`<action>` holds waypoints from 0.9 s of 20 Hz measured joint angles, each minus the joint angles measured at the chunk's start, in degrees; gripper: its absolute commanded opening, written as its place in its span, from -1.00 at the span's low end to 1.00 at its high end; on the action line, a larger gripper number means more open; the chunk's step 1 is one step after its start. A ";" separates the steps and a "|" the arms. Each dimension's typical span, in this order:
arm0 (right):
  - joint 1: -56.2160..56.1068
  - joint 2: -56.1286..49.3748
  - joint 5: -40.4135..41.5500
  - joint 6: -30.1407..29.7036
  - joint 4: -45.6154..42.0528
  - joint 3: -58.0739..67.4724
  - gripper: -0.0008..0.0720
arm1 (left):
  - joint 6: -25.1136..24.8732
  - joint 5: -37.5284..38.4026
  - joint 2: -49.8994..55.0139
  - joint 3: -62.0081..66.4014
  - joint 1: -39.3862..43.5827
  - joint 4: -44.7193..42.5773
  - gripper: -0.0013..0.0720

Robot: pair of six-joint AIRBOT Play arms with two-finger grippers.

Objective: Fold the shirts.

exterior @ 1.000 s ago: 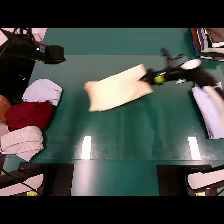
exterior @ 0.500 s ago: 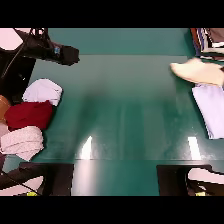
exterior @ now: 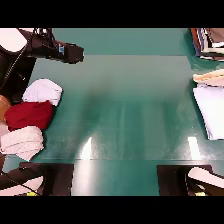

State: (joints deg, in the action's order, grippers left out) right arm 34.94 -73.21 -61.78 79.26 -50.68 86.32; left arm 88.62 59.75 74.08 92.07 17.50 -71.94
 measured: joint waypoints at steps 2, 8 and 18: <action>1.40 2.12 -2.23 -0.09 -0.48 0.46 -0.93 | -0.11 0.00 0.00 0.00 0.07 0.00 -0.90; 5.62 8.28 -10.10 1.90 -7.54 -3.93 -0.92 | -0.96 0.02 0.00 0.00 0.07 -0.02 -0.89; 13.18 19.85 -14.80 4.48 -18.47 -24.68 0.75 | -2.01 0.76 0.00 0.00 0.07 -0.04 -0.89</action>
State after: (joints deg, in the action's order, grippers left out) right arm 48.12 -53.36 -76.58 83.74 -69.14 61.65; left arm 86.61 60.51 74.08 92.07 17.56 -71.99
